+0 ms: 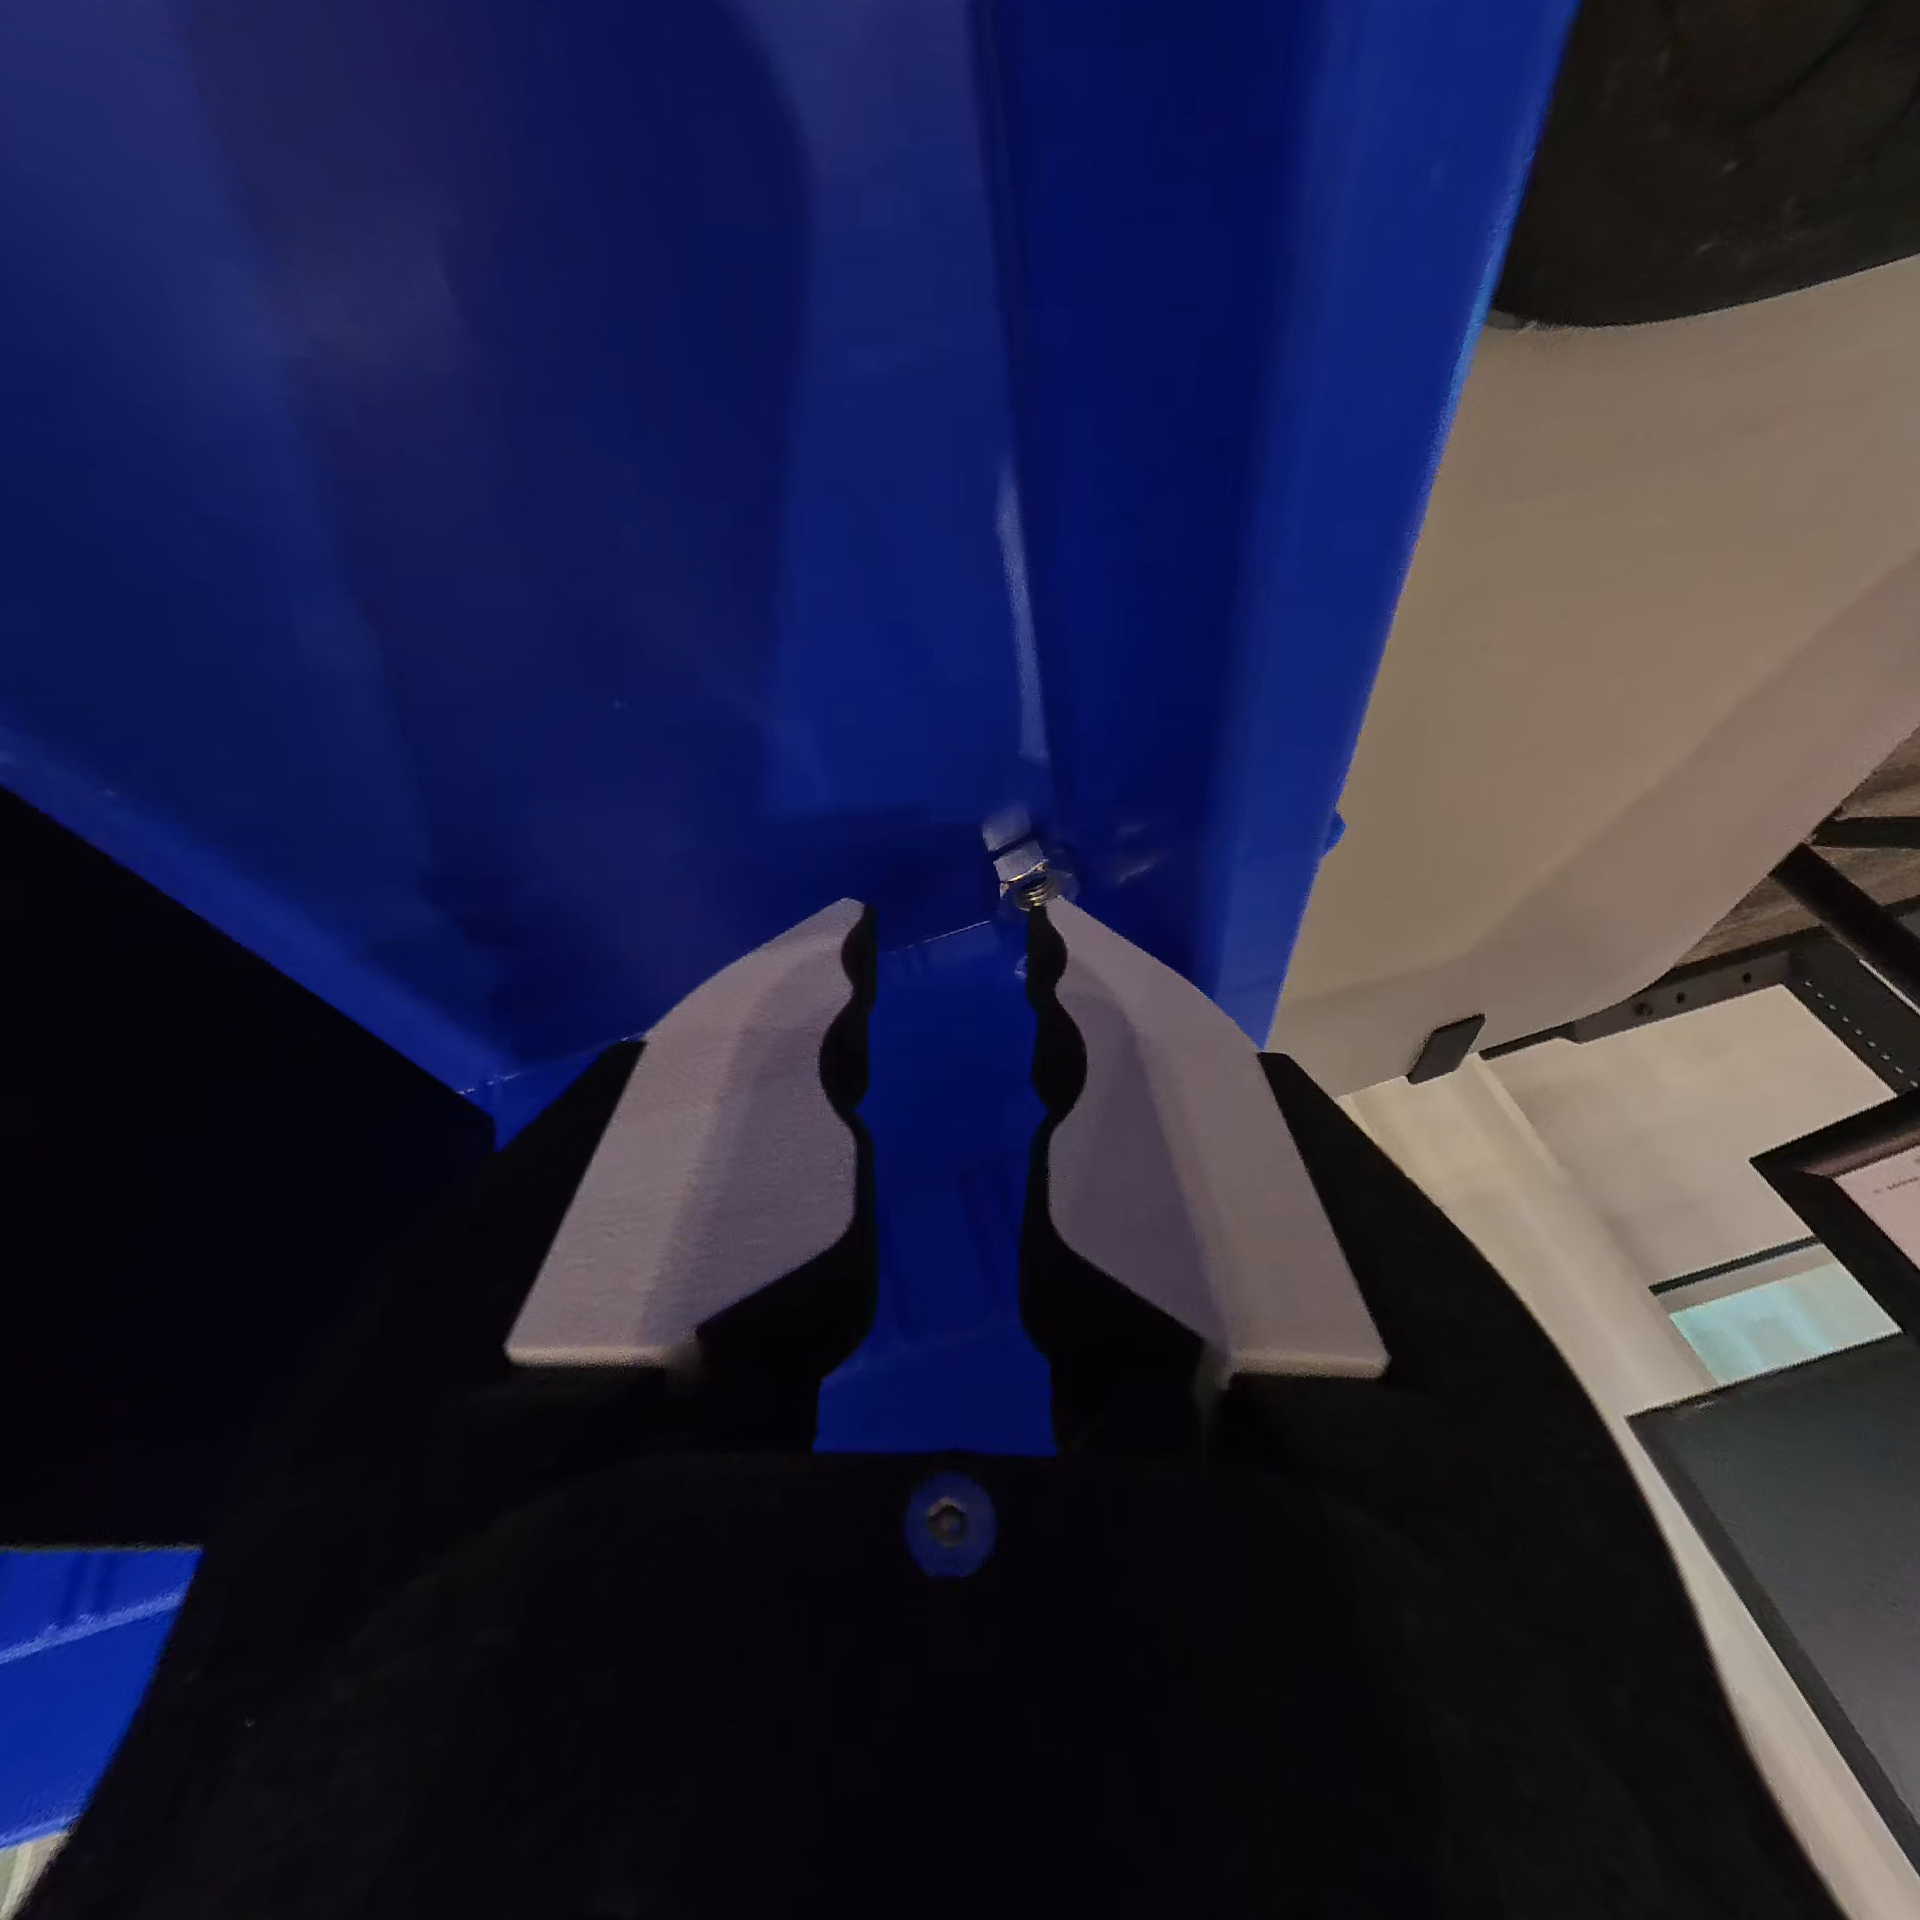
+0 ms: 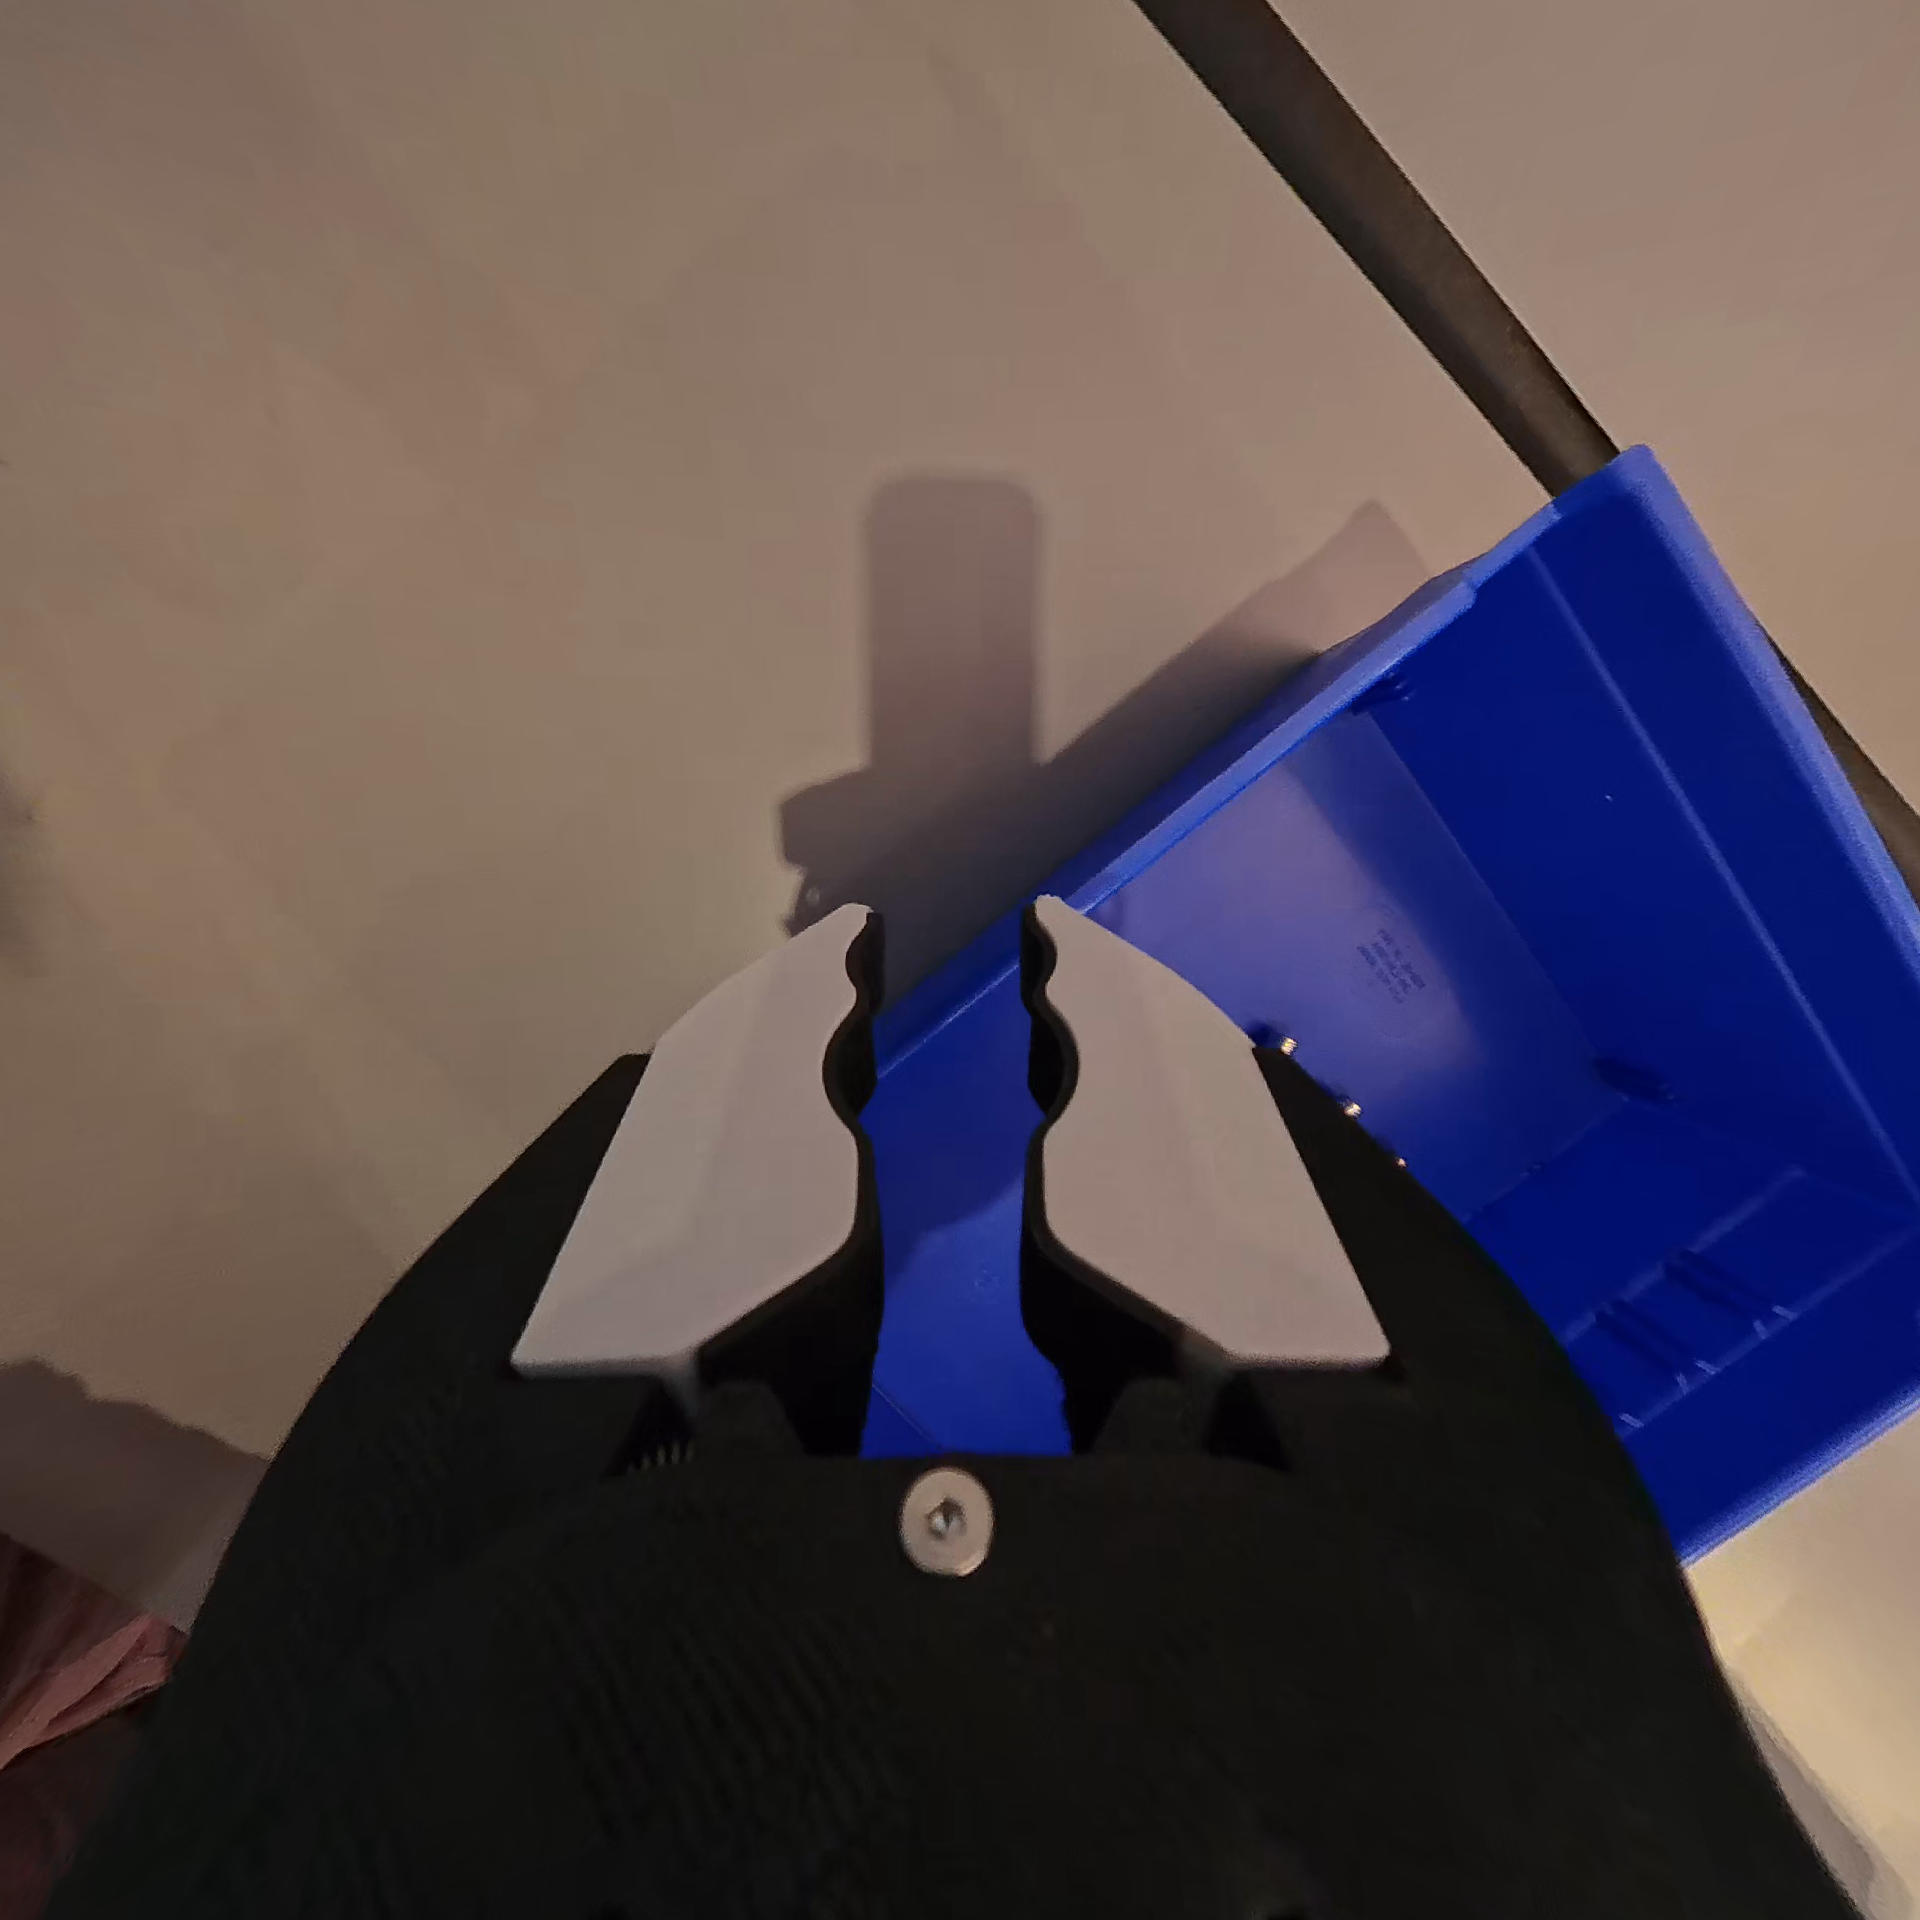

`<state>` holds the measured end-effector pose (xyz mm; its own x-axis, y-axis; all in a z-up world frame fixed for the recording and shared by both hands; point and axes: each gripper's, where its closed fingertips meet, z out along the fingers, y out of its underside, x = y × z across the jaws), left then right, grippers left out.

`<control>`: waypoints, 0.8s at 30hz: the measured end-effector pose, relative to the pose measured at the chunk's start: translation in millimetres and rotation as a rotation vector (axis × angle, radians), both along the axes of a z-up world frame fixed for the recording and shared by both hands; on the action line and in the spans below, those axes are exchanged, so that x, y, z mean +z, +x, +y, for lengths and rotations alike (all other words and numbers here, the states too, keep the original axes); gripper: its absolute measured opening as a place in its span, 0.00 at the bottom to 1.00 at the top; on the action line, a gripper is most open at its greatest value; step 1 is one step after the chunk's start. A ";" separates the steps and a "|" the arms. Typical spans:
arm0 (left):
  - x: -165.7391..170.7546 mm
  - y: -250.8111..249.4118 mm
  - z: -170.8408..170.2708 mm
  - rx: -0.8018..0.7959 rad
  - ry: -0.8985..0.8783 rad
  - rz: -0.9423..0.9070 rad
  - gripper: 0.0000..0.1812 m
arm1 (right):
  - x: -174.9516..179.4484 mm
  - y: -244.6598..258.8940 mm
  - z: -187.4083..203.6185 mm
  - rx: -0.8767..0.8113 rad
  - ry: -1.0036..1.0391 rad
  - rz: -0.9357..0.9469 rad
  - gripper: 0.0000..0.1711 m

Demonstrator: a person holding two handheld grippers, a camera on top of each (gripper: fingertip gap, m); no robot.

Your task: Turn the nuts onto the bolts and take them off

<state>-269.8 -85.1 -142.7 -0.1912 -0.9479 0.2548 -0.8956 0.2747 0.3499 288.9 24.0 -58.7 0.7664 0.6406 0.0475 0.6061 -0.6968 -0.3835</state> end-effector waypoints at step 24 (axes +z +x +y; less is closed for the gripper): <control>-5.0 -7.9 19.7 0.010 0.101 0.072 0.46 | 5.2 -24.2 -11.2 0.125 0.008 0.013 0.15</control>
